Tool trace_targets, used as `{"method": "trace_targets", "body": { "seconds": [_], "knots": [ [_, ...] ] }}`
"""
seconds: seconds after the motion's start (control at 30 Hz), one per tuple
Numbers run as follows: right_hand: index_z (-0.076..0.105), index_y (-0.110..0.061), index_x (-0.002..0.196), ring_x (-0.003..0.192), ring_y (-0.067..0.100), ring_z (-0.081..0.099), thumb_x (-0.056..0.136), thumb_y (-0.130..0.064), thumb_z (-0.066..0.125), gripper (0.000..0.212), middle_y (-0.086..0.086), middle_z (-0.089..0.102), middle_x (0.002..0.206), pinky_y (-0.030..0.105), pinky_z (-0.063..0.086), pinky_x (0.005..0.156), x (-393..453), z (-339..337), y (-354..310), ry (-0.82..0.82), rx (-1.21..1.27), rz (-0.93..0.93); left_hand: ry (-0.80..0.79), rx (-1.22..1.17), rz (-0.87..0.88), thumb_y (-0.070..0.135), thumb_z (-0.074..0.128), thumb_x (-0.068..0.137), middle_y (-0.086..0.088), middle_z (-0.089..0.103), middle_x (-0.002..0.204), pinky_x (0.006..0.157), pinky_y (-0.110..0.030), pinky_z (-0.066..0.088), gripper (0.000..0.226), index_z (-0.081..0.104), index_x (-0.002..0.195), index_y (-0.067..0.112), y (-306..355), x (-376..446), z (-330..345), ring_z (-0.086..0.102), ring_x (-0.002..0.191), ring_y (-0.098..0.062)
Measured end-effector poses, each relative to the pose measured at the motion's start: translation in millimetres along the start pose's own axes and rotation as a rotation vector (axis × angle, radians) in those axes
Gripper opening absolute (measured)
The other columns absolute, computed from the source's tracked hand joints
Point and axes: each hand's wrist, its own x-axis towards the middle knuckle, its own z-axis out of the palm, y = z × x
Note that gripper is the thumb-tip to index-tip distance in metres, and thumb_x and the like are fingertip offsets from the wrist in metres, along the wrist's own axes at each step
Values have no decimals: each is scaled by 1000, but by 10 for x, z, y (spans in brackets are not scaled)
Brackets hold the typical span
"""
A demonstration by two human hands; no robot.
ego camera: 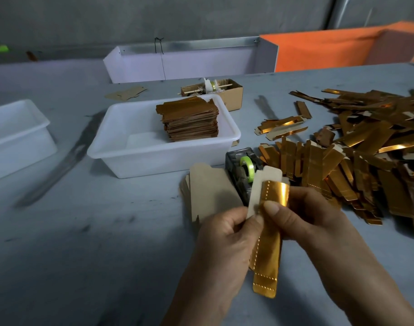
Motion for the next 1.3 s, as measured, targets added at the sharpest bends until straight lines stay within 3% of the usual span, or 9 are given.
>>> {"method": "trace_targets", "body": {
  "seconds": [0.23, 0.5, 0.63, 0.73, 0.93, 1.03, 1.13, 1.2, 1.3],
  "knots": [
    [73, -18, 93, 86, 18, 70, 65, -27, 67, 30, 3, 74, 90, 36, 52, 79, 48, 62, 38, -70, 288, 138, 78, 22, -47, 24, 66, 88, 2, 75, 80, 77, -34, 58, 7, 68, 90, 18, -1, -22, 36, 71, 77, -13],
    [70, -16, 97, 78, 14, 71, 62, -30, 64, 37, 2, 74, 86, 20, 53, 57, 62, 85, 29, -48, 323, 146, 393, 173, 82, 29, 75, 79, 4, 68, 71, 63, -33, 59, 12, 65, 81, 33, -70, -25, 138, 67, 68, -9],
    [71, -11, 93, 73, 18, 70, 65, -29, 64, 34, 8, 73, 81, 24, 55, 59, 77, 118, 38, -47, 343, 156, 449, 561, 348, 23, 76, 77, 9, 61, 77, 57, -24, 51, 13, 68, 80, 33, -50, -51, 184, 62, 71, -8],
    [72, -12, 85, 69, 20, 68, 64, -31, 63, 30, 9, 71, 74, 28, 58, 59, 82, 146, 29, -35, 359, 152, 445, 1015, 496, 15, 66, 76, -4, 58, 70, 50, -28, 45, 18, 76, 91, 13, -77, -90, 275, 60, 66, -22],
    [71, -28, 74, 72, 5, 68, 72, -43, 59, 20, -8, 72, 75, 15, 51, 50, 96, 130, 35, -15, 340, 162, 213, 1319, 242, 8, 40, 79, -10, 64, 73, 59, -35, 53, 41, 76, 100, 3, -79, -110, 423, 65, 70, -27],
    [69, -24, 89, 80, 12, 69, 61, -43, 65, 34, -4, 72, 82, 23, 54, 64, 89, 143, 89, -19, 222, 139, 251, 1233, 268, 9, 54, 70, -5, 63, 70, 51, -25, 51, 24, 77, 77, 7, -65, -114, 424, 66, 66, -22],
    [70, -18, 89, 84, 18, 68, 75, -28, 66, 18, 0, 72, 82, 34, 53, 75, 95, 123, 114, 17, 227, 168, 272, 1066, 311, 2, 81, 59, -1, 62, 81, 49, -19, 51, 37, 77, 94, 13, -164, -136, 400, 65, 71, -17],
    [69, -15, 84, 74, 15, 68, 74, -27, 65, 16, 1, 71, 74, 27, 52, 66, 70, 107, 115, -6, 275, 180, 260, 742, 198, 10, 77, 75, 10, 57, 98, 64, -15, 52, 36, 71, 106, 27, -118, -136, 339, 64, 82, -11],
    [69, -18, 69, 64, 17, 63, 67, -32, 64, 15, 5, 64, 65, 26, 51, 63, 4, 88, 111, -50, 371, 202, 209, 56, -180, 12, 70, 85, 8, 69, 81, 53, -15, 50, 17, 64, 91, 28, -112, -91, 180, 69, 65, -7]
  ]
}}
